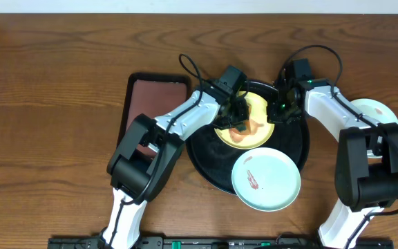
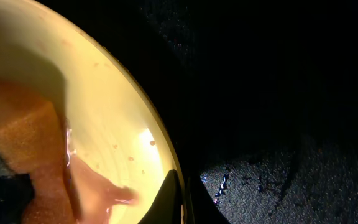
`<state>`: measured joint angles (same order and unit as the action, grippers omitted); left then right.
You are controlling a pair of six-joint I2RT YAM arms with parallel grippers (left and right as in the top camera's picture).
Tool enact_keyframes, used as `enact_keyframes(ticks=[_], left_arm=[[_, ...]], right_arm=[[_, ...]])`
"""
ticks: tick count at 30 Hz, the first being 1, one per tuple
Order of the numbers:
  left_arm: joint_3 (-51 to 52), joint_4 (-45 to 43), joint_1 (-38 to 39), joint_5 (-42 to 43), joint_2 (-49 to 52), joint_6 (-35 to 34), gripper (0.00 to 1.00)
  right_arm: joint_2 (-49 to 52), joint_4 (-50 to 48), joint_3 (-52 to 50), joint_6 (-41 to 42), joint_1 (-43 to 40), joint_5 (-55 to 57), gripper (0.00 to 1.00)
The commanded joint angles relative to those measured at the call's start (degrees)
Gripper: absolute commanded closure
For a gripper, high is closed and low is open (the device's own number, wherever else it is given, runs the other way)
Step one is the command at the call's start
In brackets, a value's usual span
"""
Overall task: Clean dirty plates on tray and stack at the side
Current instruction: 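Scrub the yellow plate with the sponge while the right gripper holds its rim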
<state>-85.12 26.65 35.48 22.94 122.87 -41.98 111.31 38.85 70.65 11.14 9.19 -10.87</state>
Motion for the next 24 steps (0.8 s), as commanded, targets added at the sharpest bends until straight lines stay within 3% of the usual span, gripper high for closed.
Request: enact_keyframes(ticks=[1,6,12,17,24], left_arm=[[-0.2,5.3,-0.7,-8.7,1.7,3.2,0.93],[-0.3,11.8,-0.9,-26.0,1.6,5.8,0.93],[-1.1,13.1,-0.5,-31.2,1.6,7.5,0.92],[-1.1,6.9,-0.5,-20.7,1.7,7.0,0.92],[-0.9,-9.0,1.0,-5.9,1.7,-4.8,0.92]], right_arm=[[1.2,0.4,-0.3,1.0,1.4,1.0,0.99],[1.2,0.4,-0.3,1.0,1.4,1.0,0.99],[1.2,0.8,-0.3,1.0,1.4,1.0,0.99],[1.2,1.0,-0.3,0.3,1.4,1.0,0.99],[1.2,1.0,-0.3,-1.8,1.4,1.0,0.99]])
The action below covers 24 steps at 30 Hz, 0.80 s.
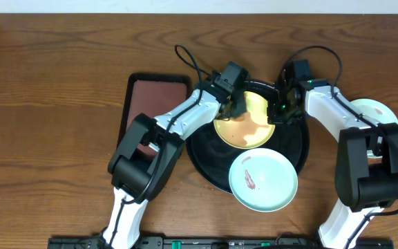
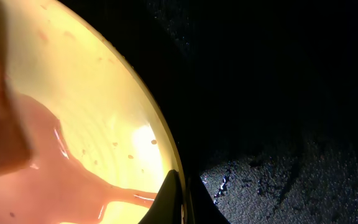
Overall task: Clean dirty plates on tray and stack at the side
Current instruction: 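Scrub the yellow plate with the sponge while the right gripper holds its rim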
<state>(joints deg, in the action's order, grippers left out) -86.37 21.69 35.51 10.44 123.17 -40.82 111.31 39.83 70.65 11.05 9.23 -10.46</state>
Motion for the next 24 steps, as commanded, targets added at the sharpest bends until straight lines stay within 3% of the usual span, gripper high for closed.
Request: enact_keyframes(ticks=[1,8,14,21,24], left_arm=[[0.3,-5.2,1.3,7.5,1.4,-7.0,0.92],[0.3,-8.3,4.5,8.6,2.7,-9.2,0.92],[0.3,-4.6,3.2,7.3,4.6,-9.0,0.93],[0.2,-1.1,-2.3,6.2,4.6,-0.2,0.93],[-0.1,4.2,-4.5,1.7,4.3,1.8,0.93]], right_arm=[[1.2,0.0,-0.3,-1.9,1.4,0.6,0.99],[1.2,0.1,-0.3,-2.2,1.4,0.6,0.99],[1.2,0.2,-0.3,-2.1,1.4,0.6,0.99],[1.2,0.2,-0.3,-2.1,1.4,0.6,0.99],[1.2,0.2,-0.3,-2.1,1.4,0.6,0.99]])
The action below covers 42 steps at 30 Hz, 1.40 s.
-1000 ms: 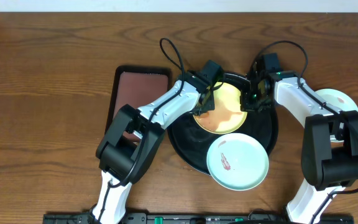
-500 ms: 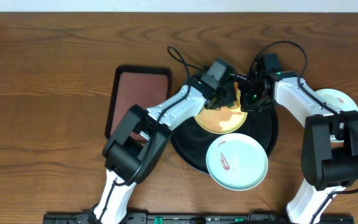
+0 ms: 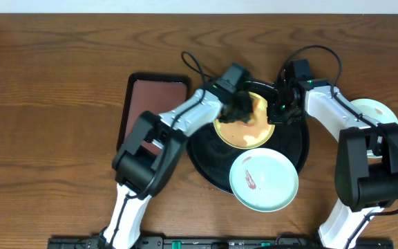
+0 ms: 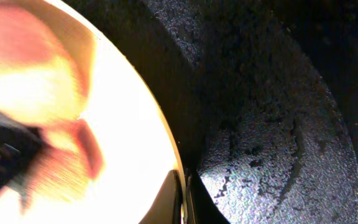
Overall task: Clean dirty plates on tray and stack at the side
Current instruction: 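Scrub the yellow plate with the sponge while the right gripper holds its rim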
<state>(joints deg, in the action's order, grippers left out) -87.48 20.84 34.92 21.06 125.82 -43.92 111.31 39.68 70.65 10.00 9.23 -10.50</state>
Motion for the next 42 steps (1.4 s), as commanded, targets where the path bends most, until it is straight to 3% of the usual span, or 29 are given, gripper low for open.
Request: enact_keyframes(ticks=[1,11,14,19,26,29,42], left_arm=[[0.7,7.2,-4.4,-10.8,1.7,6.1,0.92],[-5.3,26.6,-3.4,-31.7,1.7,13.4,0.93],[-6.4,28.9,-2.1,-33.8,1.7,13.7,0.93],[-6.4,25.9,0.0,-21.6,2.3,13.2,0.93],[-5.6,22.9,0.2,-7.0,3.2,1.6,0.93],[-5.6,21.2,0.6,1.4,3.2,0.9,0.92],[-3.0,26.9,3.6,0.0,3.2,1.0,0.92]], right_arm=[[1.2,0.4,-0.3,-1.1,1.4,0.6,0.99],[1.2,0.3,-0.3,-0.1,1.4,0.6,0.99],[1.2,0.3,-0.3,0.4,1.4,0.6,0.99],[1.2,0.2,-0.3,2.8,1.4,0.9,0.99],[1.2,0.2,-0.3,3.3,1.4,0.9,0.99],[1.2,0.2,-0.3,5.1,1.3,1.5,0.99],[1.2,-0.1,-0.3,5.9,1.2,1.7,0.99]])
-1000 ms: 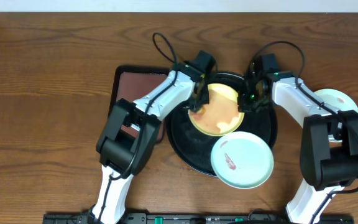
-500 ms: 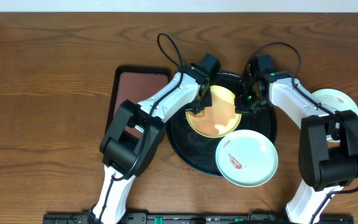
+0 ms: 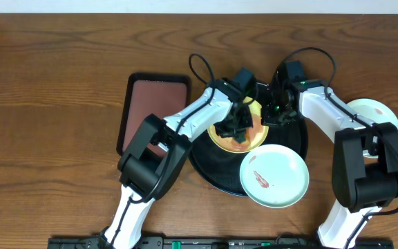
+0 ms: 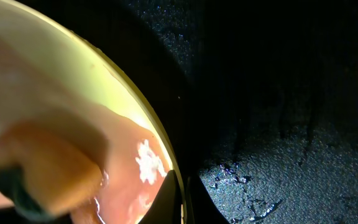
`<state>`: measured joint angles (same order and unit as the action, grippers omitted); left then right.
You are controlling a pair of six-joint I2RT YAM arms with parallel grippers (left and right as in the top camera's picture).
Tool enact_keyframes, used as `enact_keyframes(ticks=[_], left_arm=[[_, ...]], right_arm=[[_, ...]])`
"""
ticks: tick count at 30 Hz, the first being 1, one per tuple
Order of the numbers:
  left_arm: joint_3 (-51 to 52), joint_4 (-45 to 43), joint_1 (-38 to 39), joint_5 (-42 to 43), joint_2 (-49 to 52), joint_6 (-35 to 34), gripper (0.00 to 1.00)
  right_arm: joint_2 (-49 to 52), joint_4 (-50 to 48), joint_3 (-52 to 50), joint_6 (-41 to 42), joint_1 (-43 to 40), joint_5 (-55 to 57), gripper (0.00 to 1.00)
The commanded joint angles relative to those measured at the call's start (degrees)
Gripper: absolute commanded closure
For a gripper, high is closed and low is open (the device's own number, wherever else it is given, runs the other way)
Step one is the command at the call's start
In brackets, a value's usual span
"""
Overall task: Clean dirty plates on tray and stack at the side
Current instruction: 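Scrub the yellow plate with the sponge while the right gripper holds its rim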
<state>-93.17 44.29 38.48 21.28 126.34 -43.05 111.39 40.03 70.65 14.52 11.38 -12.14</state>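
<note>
A yellow plate (image 3: 249, 135) wet with reddish sauce (image 4: 132, 171) lies on the round black tray (image 3: 292, 142). My right gripper (image 3: 271, 115) is shut on the plate's right rim; in the right wrist view the gripper (image 4: 182, 190) pinches the rim (image 4: 143, 115) between both fingers. My left gripper (image 3: 234, 124) is over the plate's middle, shut on an orange sponge (image 4: 51, 168) pressed into the sauce. A pale green plate (image 3: 275, 176) with a red smear rests on the tray's front right edge.
A brown rectangular tray (image 3: 154, 111) lies left of the black one. A white plate (image 3: 366, 111) sits at the far right, partly under my right arm. Cables arch over the tray's back edge.
My left gripper with the sponge was at the yellow plate's far side and is now over its middle. The green plate has shifted slightly to the right. My right gripper still grips the rim.
The sponge was on the yellow plate's middle, then at its far left rim with a reddish pool exposed, then at the far side, and now back over the middle. My right gripper held the rim throughout. The green plate shifted slightly between moments.
</note>
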Motion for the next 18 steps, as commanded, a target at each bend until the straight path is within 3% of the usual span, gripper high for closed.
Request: enact_keyframes(ticks=[1,9,18], left_arm=[[2.7,4.8,-0.2,-2.3,2.7,1.2,0.92],[2.5,9.2,-3.2,-29.0,2.4,5.6,0.92],[2.4,-2.8,-4.5,-35.7,2.4,15.1,0.92]], right_arm=[[1.1,-0.5,-0.3,1.3,-0.9,3.3,0.99],[1.1,-0.6,-0.3,1.3,-0.9,3.3,0.99],[1.1,-0.5,-0.3,0.6,-0.9,4.7,0.99]])
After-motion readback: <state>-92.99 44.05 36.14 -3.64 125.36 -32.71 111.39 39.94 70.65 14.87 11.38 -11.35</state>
